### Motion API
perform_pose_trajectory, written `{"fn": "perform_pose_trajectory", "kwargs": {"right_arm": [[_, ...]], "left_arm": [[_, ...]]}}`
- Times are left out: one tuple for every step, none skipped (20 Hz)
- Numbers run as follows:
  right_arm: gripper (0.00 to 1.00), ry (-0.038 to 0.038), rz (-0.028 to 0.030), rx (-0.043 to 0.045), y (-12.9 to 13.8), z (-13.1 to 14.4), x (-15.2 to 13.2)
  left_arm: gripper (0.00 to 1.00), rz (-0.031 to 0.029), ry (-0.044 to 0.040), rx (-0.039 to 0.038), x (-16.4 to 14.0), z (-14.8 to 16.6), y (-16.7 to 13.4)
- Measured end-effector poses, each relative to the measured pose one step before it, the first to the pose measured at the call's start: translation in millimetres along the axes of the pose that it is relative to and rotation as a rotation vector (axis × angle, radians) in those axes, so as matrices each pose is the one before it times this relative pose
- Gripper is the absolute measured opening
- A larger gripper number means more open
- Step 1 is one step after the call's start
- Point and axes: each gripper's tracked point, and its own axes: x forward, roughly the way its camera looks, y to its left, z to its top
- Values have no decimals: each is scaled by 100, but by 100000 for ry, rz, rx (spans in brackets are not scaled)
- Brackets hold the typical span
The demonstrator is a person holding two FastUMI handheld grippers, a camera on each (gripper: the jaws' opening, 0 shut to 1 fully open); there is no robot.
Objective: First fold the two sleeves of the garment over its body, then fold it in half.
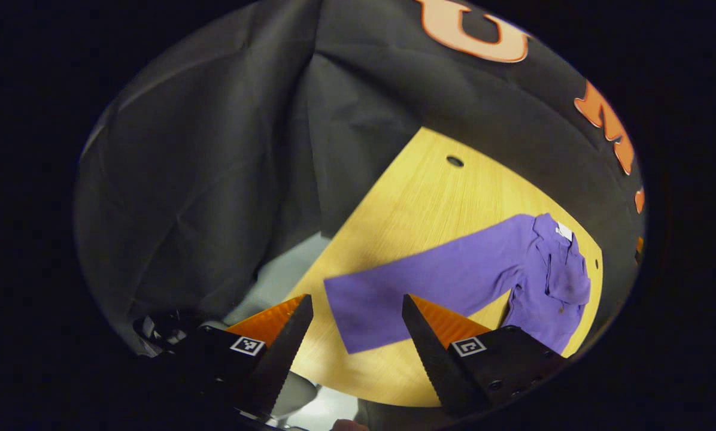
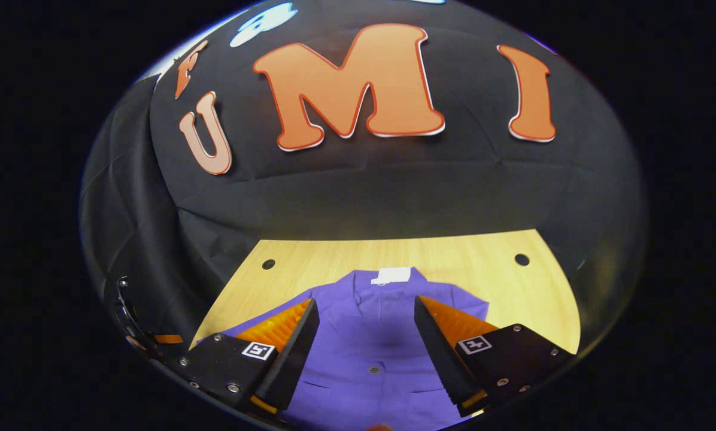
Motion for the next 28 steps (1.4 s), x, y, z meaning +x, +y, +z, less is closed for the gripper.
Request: {"fn": "perform_pose_trajectory", "kwargs": {"right_arm": [[95,-2610,-1185,-1273,-338,441,-786],[95,-2623,-1200,-1160,-492,467,-842],[95,-1357,-1465,-1017,-574,192,-773],[95,-1396,-1061,-774,-487,134,-798],[95,-1418,-942,-724,-338,334,-643],[95,-1026,-1309,-720,-676,176,-719],[95,-1062,-900,-812,-382,158,-438],[95,-489,-1137,-512,-475,50,-573],[95,-1276,-117,-125,-331,261,-524],[95,-760,-1070,301,-666,217,-695],[95,-1040,-96,833,-197,34,-54],[95,-311,-852,1002,-520,69,-547],[94,-452,-135,313,-521,24,-356],[95,-238,-1583,-537,-686,-9,-363],[95,-730,-799,-888,-655,23,-613],[95,-13,-898,-714,-526,-54,-249],[95,-17,-567,17,-513,-314,-68],[100,120,-313,718,-585,-225,-11],[100,141,-431,932,-470,-188,109],[100,245,9,1261,-548,-314,-160],[95,144,-852,946,-678,-98,-60],[95,-201,66,466,-653,-12,-193],[95,232,-958,94,-623,-143,-82],[95,701,-637,131,-669,-155,-173],[95,138,-540,171,-465,-81,43],[100,-640,-356,149,-462,215,-24],[100,-283,-92,313,-230,32,-56],[95,-454,16,292,-318,34,-244]], "left_arm": [[98,-428,6126,-3079,931,-1004,201],[98,-432,5155,-2925,709,-1232,1],[98,-34,4048,-2554,1018,-765,79],[98,-376,2309,-2327,1093,-250,-21],[98,771,3364,-2331,814,-287,89],[98,382,1768,-1460,591,-189,175],[98,2246,2358,-1576,518,-140,427],[98,1377,602,-789,666,271,235],[98,1221,1135,-833,673,-103,-10],[98,-265,1292,-1323,594,80,-414],[97,652,1793,-998,524,-162,-152],[94,751,1001,-1200,537,-9,-73],[92,1252,603,-481,435,55,155],[87,4052,1015,-158,-110,135,311],[84,1587,-640,1273,121,664,-150],[75,2212,-494,1316,491,282,69],[74,2132,826,60,-80,-153,47],[65,340,1,1000,158,317,-154],[63,-957,101,-233,-437,110,-19],[48,-1032,-1738,-2693,308,475,-437],[33,-206,1368,-1061,219,117,-696],[18,-423,-713,1474,-219,29,-45],[12,-1012,384,2496,-9,-299,204],[11,-1470,1271,135,-580,-331,-415],[7,-961,84,1199,5,-393,-374],[7,-1024,-1404,1634,-652,141,-453],[7,-408,-2444,1997,-889,166,-794],[7,-885,-2127,2817,-1129,203,-1079]]}}
